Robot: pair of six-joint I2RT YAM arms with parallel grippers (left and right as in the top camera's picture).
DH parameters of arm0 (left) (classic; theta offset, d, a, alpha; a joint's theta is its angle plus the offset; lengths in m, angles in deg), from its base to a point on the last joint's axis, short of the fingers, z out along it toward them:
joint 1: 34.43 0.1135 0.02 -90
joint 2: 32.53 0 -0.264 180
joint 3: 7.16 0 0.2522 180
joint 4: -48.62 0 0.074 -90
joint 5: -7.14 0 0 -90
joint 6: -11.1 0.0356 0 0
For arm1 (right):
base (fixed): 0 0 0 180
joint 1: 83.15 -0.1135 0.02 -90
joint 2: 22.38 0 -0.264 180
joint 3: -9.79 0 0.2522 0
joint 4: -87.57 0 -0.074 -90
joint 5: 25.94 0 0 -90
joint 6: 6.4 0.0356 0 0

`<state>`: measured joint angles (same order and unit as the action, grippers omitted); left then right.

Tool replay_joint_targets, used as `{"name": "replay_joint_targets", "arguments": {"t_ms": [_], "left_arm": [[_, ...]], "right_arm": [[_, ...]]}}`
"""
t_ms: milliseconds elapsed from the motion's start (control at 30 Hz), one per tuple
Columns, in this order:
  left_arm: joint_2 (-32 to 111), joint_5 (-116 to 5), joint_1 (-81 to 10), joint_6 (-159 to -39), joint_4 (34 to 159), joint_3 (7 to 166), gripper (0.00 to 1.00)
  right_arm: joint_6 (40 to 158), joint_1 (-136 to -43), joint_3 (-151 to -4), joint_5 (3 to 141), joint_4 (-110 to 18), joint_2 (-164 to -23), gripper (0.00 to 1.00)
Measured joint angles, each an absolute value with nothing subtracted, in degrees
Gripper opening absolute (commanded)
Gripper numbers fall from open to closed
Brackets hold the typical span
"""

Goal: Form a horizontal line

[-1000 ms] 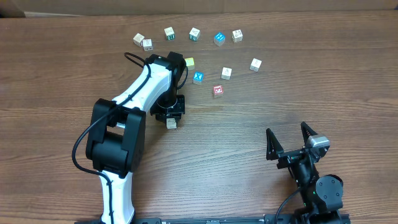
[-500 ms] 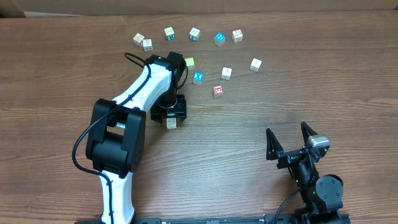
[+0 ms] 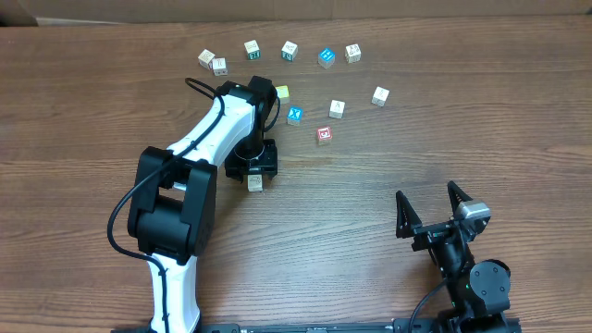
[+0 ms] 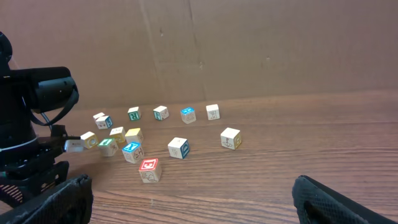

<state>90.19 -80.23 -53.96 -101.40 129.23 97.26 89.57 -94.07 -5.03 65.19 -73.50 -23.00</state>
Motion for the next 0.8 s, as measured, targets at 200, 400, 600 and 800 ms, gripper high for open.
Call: {"name": "replay_joint_targets", "arguments": {"t_ms": [200,400,600,800], "left_arm": [[90.19,-80.25,-53.96,-101.4,129.1,97.26,0.59],[90.19,-80.25,-53.96,-101.43,128.97,97.26,0.64],[90.19,-80.29,-53.96,-101.4,128.36,97.26,0.63],[90.19,-81.08,-53.9,-101.38,128.53,97.36,0.66]], "right_arm": [[89.55,-94.05,-5.03,65.19,-73.55,-23.0,1.0],[89.6,-94.07,-5.03,65.19,-73.55,-23.0,1.0],[89.57,-94.07,-5.03,65.17,-73.52,-23.0,1.0],[89.57,-94.07,-5.03,65.19,-73.5,-23.0,1.0]]}}
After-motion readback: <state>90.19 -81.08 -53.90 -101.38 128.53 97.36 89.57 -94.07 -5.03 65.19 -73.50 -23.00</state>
